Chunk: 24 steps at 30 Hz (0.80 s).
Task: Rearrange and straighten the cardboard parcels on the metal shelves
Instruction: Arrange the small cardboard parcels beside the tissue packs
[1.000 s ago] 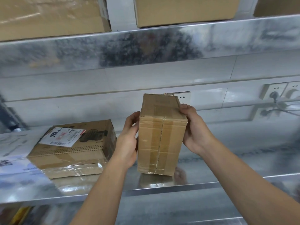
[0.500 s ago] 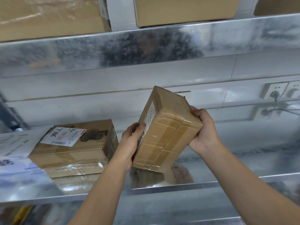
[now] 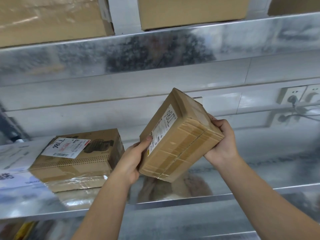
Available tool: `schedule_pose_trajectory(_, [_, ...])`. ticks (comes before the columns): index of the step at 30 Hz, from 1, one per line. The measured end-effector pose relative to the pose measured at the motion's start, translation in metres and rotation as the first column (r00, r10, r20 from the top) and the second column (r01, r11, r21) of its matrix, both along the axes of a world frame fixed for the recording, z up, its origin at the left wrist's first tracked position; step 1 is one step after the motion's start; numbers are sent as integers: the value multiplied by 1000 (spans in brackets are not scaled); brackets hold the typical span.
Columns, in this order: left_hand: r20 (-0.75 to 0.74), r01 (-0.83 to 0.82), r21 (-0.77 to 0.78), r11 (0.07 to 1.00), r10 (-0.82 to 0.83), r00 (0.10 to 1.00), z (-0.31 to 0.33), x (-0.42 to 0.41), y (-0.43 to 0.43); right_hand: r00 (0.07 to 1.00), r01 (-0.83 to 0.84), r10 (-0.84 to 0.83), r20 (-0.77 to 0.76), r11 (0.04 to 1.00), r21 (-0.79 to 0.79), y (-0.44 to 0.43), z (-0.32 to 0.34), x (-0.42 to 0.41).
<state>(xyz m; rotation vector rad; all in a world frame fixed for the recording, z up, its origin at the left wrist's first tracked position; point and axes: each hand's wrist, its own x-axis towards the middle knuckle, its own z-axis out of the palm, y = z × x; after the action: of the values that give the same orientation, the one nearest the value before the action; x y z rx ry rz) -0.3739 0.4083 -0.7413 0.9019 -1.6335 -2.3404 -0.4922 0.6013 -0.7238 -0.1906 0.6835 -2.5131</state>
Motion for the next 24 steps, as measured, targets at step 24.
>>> schedule_pose_trajectory(24, [9, -55, -108, 993, 57, 998, -3, -21, -15, 957, 49, 234, -172, 453, 890, 9, -22, -36])
